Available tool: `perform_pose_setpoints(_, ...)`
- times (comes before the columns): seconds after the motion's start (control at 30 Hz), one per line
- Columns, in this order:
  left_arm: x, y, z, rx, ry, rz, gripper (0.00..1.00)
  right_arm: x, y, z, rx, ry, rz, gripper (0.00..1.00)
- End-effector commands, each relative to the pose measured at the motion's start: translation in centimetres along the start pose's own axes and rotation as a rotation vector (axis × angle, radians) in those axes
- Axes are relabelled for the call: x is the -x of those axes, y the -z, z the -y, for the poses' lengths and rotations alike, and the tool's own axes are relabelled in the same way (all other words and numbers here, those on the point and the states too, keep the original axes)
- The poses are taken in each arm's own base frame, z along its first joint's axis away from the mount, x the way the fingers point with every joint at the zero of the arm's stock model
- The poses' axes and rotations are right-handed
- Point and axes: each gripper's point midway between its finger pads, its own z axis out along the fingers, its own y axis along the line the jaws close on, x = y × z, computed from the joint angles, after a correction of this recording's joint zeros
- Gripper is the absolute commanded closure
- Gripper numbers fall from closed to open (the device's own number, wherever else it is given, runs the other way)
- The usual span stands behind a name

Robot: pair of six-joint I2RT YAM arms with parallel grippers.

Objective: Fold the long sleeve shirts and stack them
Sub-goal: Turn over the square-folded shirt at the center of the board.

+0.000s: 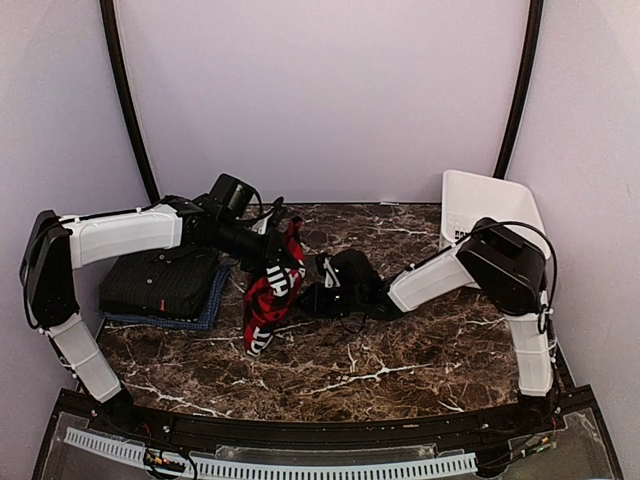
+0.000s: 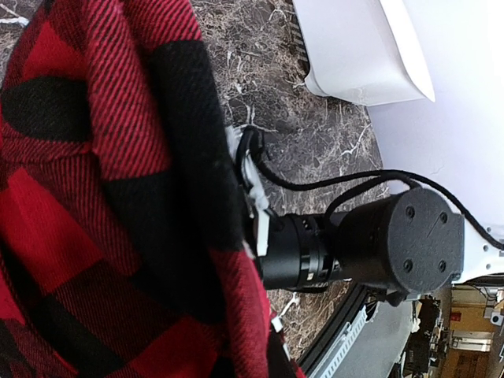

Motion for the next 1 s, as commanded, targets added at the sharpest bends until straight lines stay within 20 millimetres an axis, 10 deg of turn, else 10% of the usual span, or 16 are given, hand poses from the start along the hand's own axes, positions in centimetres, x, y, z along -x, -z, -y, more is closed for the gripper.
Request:
perform_pose_setpoints(0.0, -0.2, 0.4, 1.2, -0.039, -0.015, -0.004, 1.0, 2.7, 2.0, -0.4, -0.021, 0.038, 0.062, 0.76)
perform_pose_setpoints(0.27, -0.5, -2.7, 3.0, -0.075, -0.027, -0.042, 1.0, 6.6, 9.2, 1.5, -0.234, 0.082, 0.161, 0.74)
perform_pose_setpoints(0.43, -2.2, -9.0, 4.6, -0.068, -0.05, -0.105, 0.99, 8.1, 16.3, 3.8, -0.386, 0.064, 0.217, 0.65)
perform_pose_setpoints(0.6, -3.7, -14.1, 6.9, -0.05, -0.068, -0.153, 0.59, 6.8, 20.4, 5.4, -0.431, 0.049, 0.223, 0.55)
perform_pose_setpoints(0.97, 0.6, -8.9, 6.0, 0.062, -0.067, 0.016, 0.42, 3.4, 20.0, 6.5, -0.411, 0.059, 0.114, 0.39)
